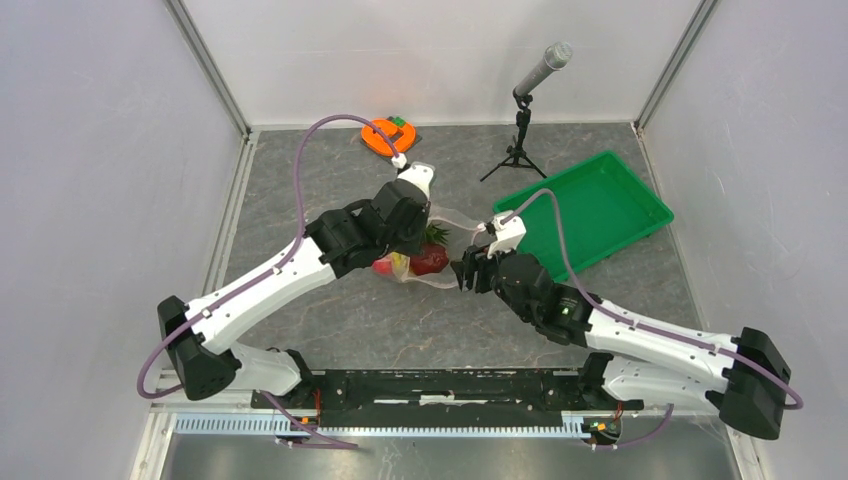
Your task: Open the zip-top bag and remove the fake food
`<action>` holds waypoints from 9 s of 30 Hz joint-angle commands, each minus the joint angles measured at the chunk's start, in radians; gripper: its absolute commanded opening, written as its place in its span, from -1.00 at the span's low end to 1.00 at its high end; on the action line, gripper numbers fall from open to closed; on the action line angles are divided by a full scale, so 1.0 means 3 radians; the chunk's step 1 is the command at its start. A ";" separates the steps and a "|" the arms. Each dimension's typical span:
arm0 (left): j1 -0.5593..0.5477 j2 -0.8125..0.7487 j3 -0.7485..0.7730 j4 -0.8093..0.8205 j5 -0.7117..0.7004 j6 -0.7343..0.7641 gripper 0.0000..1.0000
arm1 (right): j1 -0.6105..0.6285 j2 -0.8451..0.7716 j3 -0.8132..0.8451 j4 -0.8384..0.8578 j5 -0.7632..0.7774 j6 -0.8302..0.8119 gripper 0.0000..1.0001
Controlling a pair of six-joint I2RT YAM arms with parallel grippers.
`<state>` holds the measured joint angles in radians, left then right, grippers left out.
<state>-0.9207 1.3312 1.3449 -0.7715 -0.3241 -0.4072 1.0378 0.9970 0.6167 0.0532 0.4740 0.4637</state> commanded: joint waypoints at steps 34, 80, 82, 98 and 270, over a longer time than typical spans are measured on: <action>-0.0124 -0.0371 -0.0158 -0.0294 0.0300 -0.0001 -0.95 | -0.0555 0.0624 0.0108 0.0051 -0.1373 -0.0450 -0.94; -0.0794 0.0202 -0.0036 0.0112 0.0027 -0.0445 -0.96 | -0.0546 0.0973 -0.1373 0.3475 -0.2594 -0.1706 0.21; -0.0795 0.0204 -0.0024 0.0117 0.0029 -0.0462 -0.96 | -0.0550 0.1081 -0.1479 0.3821 -0.2550 -0.1714 0.37; -0.0792 0.0162 -0.0128 0.0286 0.0224 -0.0599 -0.96 | -0.0548 0.2011 -0.1252 0.4363 -0.2470 -0.1802 0.69; -0.0255 -0.0618 -0.1727 0.1162 -0.0131 0.0232 -0.96 | -0.3048 0.0796 -0.0042 0.0917 -0.2032 -0.0520 0.70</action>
<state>-0.9997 1.1728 0.8276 -0.4572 -0.3698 -0.3206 0.0582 1.3117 0.6498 0.3141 -0.0158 0.3019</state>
